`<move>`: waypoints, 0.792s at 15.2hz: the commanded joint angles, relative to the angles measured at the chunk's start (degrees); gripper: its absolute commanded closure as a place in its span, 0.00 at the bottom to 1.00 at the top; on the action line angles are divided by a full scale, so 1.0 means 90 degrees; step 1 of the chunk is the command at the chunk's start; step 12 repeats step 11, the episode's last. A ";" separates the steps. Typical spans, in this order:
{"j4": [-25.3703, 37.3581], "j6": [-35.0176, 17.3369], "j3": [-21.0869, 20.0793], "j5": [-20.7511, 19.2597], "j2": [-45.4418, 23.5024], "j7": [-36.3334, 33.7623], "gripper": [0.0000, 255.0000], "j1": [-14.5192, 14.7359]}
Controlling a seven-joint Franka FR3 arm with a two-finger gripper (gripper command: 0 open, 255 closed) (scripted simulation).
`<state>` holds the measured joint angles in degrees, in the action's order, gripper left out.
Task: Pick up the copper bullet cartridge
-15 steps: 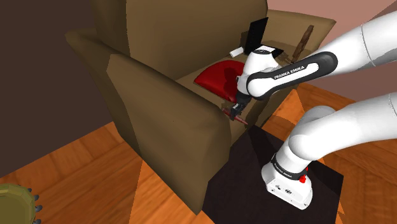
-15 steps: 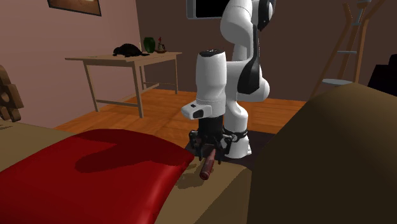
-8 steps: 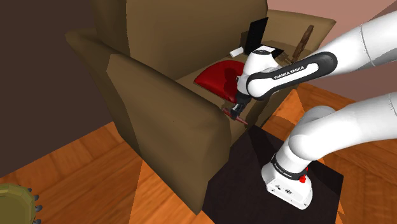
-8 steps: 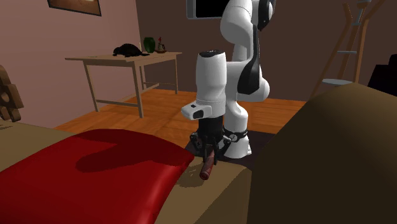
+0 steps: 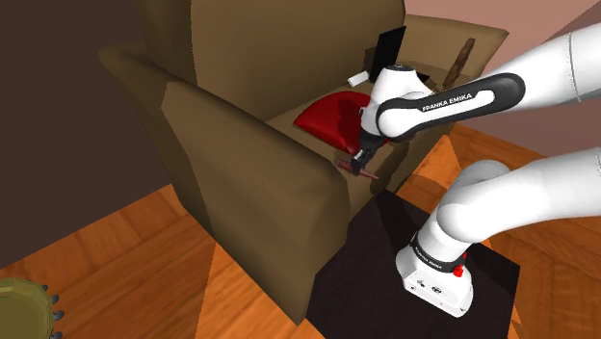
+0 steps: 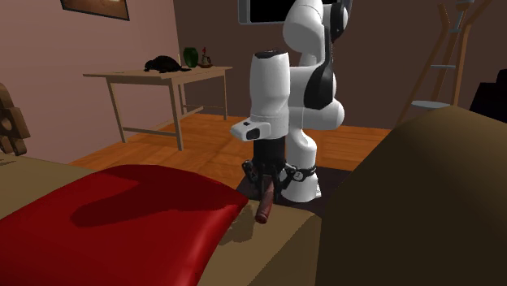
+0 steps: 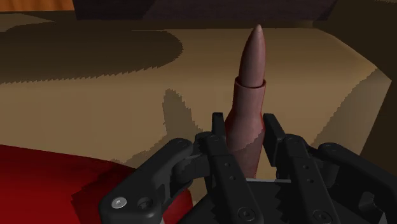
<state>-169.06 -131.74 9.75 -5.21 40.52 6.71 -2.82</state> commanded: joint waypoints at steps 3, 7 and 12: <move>0.0206 0.0472 -0.0045 0.0026 0.0263 -0.0018 1.00 0.0004; 0.0444 0.0932 -0.0087 0.0054 0.0486 -0.0032 1.00 0.0011; 0.0581 0.1169 -0.0110 0.0071 0.0586 -0.0039 1.00 0.0016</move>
